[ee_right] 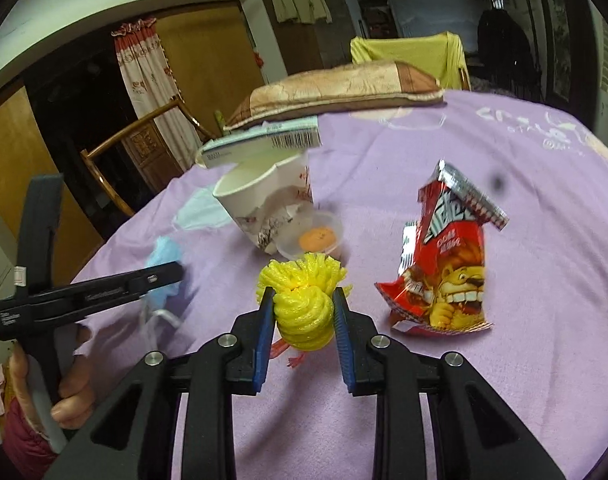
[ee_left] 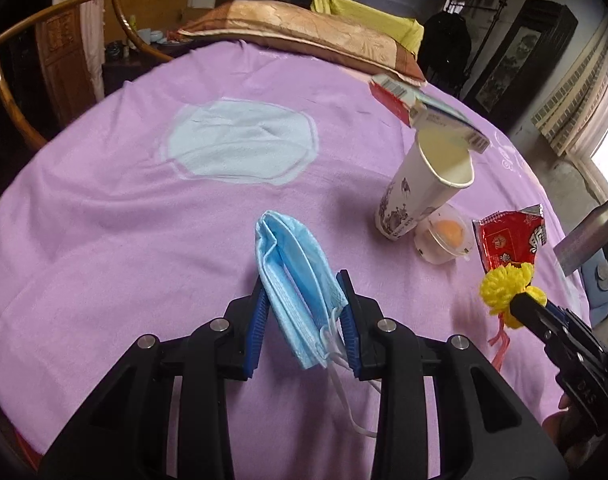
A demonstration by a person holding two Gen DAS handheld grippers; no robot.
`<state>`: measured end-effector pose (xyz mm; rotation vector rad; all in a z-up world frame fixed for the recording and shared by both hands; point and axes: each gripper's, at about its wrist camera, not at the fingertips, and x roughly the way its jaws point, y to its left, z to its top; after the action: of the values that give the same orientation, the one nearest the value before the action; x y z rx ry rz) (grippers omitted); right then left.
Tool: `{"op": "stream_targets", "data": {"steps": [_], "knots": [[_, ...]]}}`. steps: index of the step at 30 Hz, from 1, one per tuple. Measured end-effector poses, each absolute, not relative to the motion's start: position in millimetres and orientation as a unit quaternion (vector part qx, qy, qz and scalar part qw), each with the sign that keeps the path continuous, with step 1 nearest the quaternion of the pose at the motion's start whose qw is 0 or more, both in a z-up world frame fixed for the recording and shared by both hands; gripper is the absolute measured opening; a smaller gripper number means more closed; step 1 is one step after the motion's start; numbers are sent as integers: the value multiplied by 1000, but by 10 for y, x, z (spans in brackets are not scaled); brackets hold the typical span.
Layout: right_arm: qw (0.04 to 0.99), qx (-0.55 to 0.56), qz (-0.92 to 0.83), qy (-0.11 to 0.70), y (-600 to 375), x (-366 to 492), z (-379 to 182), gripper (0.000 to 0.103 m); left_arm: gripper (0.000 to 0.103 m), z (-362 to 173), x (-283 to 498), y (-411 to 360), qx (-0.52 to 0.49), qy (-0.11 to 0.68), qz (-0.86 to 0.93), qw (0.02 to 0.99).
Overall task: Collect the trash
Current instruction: 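Lift the mask with the left tool while the right tool grasps the yellow flower toy, then drop the mask into the red basket with the left tool while the right tool carries the yellow toy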
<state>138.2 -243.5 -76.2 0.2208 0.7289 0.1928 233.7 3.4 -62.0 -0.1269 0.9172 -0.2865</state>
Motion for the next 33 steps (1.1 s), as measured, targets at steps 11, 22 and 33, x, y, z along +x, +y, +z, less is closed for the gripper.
{"op": "stream_targets", "data": {"steps": [11,22,33], "knots": [[924,139,146,325,-2427,1246,-610,29,34,-225,1466,872,-90,404,-29,910],[910,114,212,337,-1721,1225,-471,28,34,-826,693,2340,-179,449,126,866],[892,32,269,363,-513,1197,-314,28,85,-1359,455,3302,-220,475,214,825]]}}
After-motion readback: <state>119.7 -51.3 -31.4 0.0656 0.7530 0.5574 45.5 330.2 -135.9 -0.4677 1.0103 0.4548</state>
